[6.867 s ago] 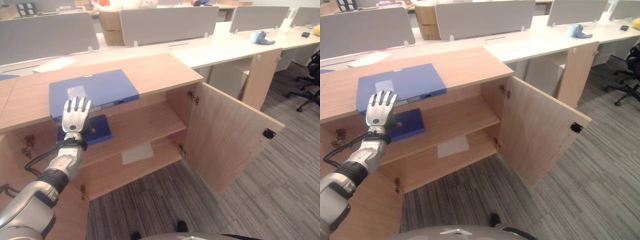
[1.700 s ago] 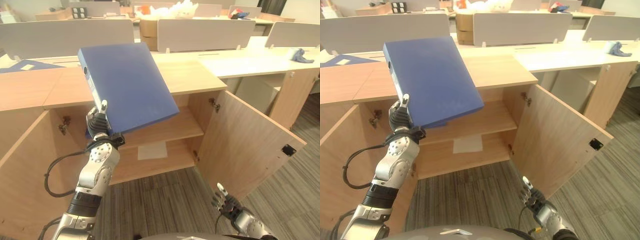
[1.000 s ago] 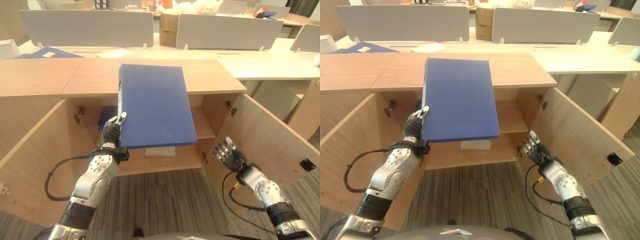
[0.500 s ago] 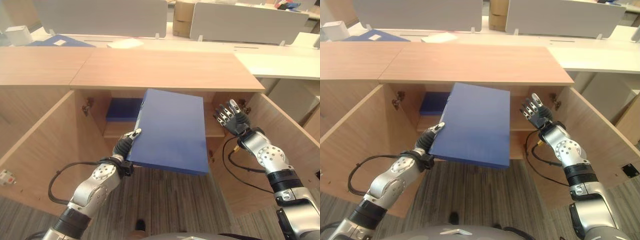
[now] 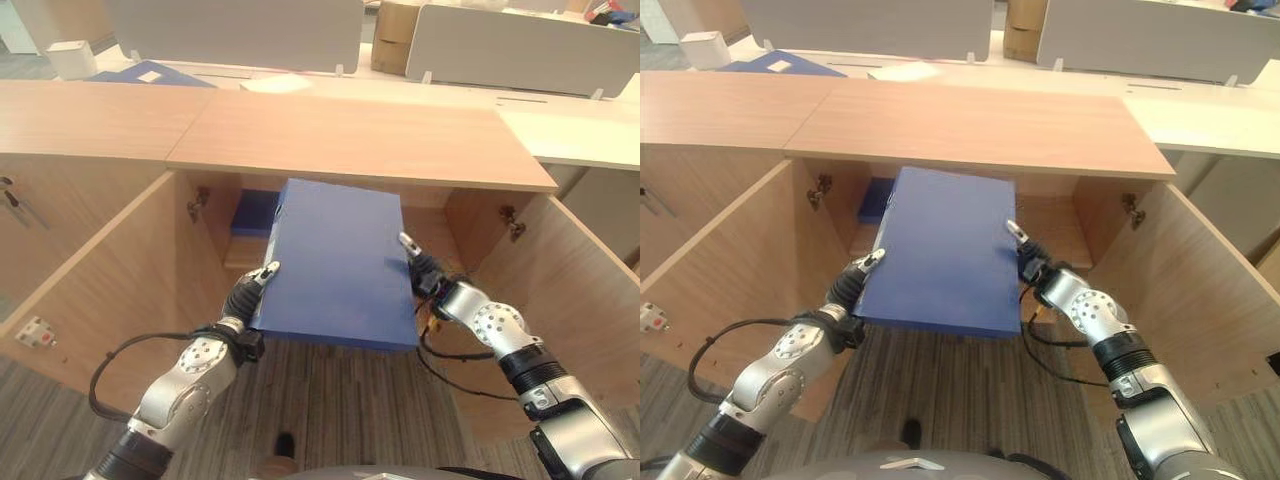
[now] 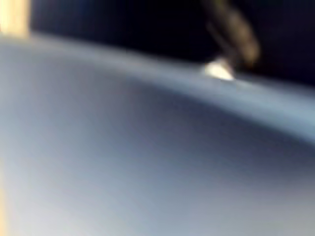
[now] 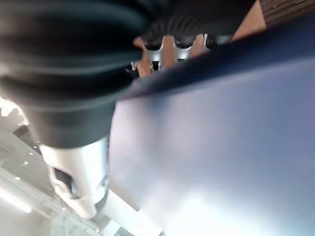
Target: Put the empty folder in the office cabinet
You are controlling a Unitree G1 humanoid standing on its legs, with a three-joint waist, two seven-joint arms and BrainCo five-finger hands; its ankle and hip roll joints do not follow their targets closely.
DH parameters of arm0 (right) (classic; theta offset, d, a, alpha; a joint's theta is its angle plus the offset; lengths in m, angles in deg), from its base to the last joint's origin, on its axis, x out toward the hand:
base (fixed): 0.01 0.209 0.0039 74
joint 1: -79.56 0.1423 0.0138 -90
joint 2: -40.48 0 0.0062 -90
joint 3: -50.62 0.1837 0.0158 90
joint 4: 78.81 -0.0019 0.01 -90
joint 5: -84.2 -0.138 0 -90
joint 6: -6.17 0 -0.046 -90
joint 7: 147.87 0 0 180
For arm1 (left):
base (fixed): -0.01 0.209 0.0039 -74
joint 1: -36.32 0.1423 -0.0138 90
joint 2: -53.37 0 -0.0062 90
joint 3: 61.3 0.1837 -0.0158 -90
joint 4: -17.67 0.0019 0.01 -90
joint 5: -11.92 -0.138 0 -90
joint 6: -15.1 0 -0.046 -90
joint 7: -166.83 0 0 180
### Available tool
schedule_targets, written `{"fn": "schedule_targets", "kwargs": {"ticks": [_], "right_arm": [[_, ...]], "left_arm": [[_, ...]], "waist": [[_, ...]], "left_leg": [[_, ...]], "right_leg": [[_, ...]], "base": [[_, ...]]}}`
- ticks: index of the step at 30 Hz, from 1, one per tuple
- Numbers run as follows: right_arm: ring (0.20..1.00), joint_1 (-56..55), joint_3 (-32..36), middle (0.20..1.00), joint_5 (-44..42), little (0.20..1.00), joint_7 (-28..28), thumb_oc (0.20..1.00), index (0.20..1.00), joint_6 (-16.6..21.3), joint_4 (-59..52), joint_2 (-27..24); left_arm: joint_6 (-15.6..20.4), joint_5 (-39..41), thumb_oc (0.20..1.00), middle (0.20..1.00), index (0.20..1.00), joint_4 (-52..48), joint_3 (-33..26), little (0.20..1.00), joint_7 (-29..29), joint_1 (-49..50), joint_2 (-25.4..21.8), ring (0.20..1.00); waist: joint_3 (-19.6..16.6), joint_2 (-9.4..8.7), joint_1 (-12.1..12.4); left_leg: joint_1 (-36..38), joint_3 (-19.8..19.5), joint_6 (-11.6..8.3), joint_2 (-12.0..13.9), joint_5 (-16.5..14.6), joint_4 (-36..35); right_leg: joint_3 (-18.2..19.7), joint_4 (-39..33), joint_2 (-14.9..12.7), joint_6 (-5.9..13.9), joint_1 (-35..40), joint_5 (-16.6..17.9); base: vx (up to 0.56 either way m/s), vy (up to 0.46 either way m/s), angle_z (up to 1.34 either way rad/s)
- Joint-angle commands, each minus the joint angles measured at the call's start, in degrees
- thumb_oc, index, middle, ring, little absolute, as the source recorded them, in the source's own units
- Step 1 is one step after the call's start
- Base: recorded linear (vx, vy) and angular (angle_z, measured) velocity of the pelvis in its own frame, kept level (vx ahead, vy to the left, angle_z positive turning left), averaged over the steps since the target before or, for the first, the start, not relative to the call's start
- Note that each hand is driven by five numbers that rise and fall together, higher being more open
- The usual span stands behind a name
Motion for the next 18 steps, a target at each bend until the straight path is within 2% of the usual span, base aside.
{"fn": "schedule_targets", "kwargs": {"ticks": [1,15,16,18], "right_arm": [[1.0,2.9,1.6,1.0,0.6,1.0,-0.1,1.0,1.0,1.5,0.6,-0.7],[1.0,2.0,1.0,1.0,-1.3,1.0,-2.2,1.0,1.0,2.9,1.8,-0.8],[0.2,1.8,0.6,0.2,-2.3,0.2,-2.8,0.2,0.2,3.4,0.2,-0.6],[0.2,1.3,0.3,0.2,-4.4,0.2,-3.0,0.2,0.2,3.3,-1.8,-0.1]], "left_arm": [[5.9,-0.7,0.2,0.2,0.2,-4.5,0.4,0.2,0.4,-4.7,-0.7,0.2],[4.8,0.0,0.2,0.2,0.2,-5.1,0.8,0.2,0.5,-4.5,-0.8,0.2],[4.6,0.0,0.2,0.2,0.2,-4.8,1.2,0.2,0.1,-4.6,-0.8,0.2],[5.0,-0.1,0.2,0.2,0.2,-4.4,1.6,0.2,-0.3,-4.5,-0.6,0.2]], "waist": [[-2.1,-1.05,0.4],[-1.3,-1.44,0.7],[-1.2,-1.48,0.5],[-1.2,-1.51,0.1]], "left_leg": [[1.0,-2.0,2.31,-3.4,-8.4,-0.3],[0.5,-2.0,2.53,-3.6,-8.4,-0.3],[0.5,-1.8,2.58,-3.6,-8.4,-0.3],[0.7,-1.4,2.68,-3.6,-8.5,-0.3]], "right_leg": [[-2.4,0.2,-2.5,2.98,0.4,-2.9],[-2.3,0.2,-2.8,3.27,-0.2,-2.4],[-2.2,0.2,-2.8,3.34,-0.3,-2.3],[-1.9,0.2,-2.8,3.36,-0.4,-2.2]], "base": [[0.0,0.011,0.05],[0.0,0.002,0.0],[0.0,0.0,0.0],[0.0,0.0,0.0]]}}
